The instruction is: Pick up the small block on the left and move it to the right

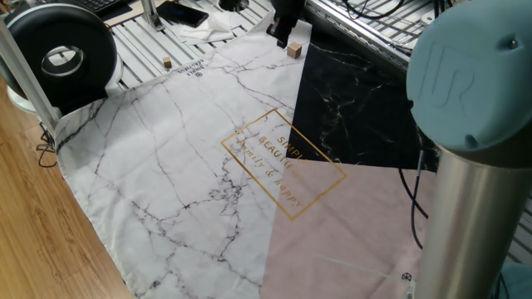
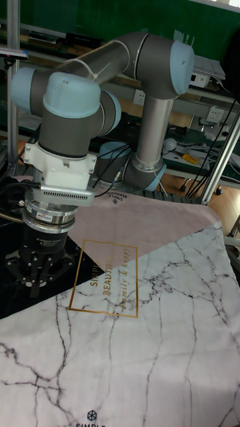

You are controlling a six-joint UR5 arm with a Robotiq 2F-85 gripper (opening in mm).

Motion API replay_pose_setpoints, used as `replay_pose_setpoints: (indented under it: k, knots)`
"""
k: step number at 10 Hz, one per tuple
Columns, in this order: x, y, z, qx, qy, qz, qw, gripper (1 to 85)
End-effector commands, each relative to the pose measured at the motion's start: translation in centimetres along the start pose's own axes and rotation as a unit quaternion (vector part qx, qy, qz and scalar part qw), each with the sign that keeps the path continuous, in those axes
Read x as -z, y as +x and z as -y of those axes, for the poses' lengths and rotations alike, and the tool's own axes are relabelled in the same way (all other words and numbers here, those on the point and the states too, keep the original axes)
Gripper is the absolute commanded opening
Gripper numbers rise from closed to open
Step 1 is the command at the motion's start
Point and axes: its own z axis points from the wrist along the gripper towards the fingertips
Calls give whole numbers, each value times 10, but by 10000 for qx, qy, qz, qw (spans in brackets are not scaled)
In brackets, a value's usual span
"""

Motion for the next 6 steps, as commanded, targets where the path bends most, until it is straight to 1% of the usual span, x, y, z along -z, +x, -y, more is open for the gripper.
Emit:
replay_pose_setpoints:
  k: [1,2,3,4,5,6]
  knots:
    - [-17,-49,36,-120,471,859,9951,240]
    - [-22,-64,22,-30,-101,1256,9920,573]
    - [-27,-72,21,1,-568,1439,9880,850]
    - [-37,-52,51,275,-397,1015,9937,850]
    - [-44,-35,85,453,-151,735,9961,687]
    - [-45,-21,107,369,-49,690,9969,637]
